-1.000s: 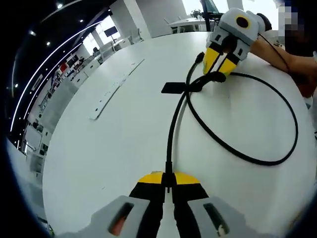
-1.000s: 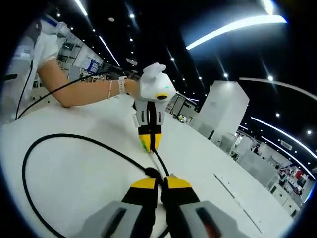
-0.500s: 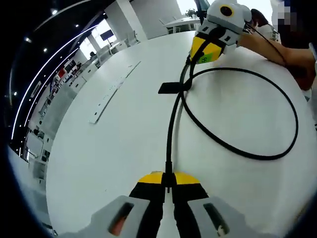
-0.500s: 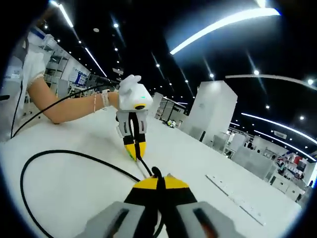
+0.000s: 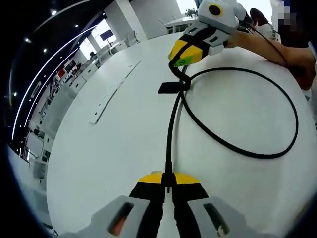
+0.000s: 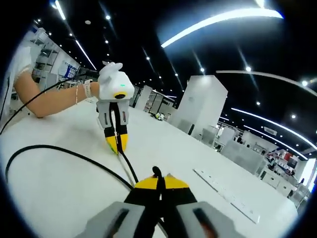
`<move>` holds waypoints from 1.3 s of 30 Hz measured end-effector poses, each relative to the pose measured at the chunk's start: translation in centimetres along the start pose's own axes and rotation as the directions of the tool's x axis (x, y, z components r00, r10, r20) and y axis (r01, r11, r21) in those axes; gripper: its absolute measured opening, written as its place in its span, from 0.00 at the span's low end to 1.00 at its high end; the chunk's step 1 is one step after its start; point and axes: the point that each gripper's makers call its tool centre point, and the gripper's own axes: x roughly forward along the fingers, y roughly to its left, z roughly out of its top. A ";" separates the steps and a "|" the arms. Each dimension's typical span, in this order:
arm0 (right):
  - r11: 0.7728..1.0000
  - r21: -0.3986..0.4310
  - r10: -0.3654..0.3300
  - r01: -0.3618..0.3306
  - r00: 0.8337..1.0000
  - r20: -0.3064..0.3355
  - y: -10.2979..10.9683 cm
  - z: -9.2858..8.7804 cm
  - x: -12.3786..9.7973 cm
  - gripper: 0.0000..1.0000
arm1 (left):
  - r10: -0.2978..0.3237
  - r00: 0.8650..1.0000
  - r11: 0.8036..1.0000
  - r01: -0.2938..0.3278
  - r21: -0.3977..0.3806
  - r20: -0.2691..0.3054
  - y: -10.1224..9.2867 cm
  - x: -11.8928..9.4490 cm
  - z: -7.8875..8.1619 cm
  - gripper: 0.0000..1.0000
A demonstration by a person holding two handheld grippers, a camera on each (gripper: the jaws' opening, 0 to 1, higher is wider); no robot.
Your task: Find the charging cable on the desk, coil it up and secure with Velcro.
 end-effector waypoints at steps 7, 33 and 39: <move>1.000 0.014 -0.019 0.020 0.999 -0.046 -1.0 -1.6 0.9 0.03 | 0.000 1.000 1.000 0.000 -0.004 0.004 0.1 0.1 0.0 0.06; 0.999 0.031 0.013 -0.007 0.977 -0.211 -1.4 -4.7 1.8 0.03 | 0.001 1.000 1.000 -0.001 -0.002 0.006 0.0 0.0 0.1 0.06; 0.993 0.092 0.095 -0.071 0.949 -0.301 -0.7 -5.6 2.1 0.03 | 0.000 1.000 1.000 0.000 -0.003 0.011 -0.1 -0.1 0.1 0.06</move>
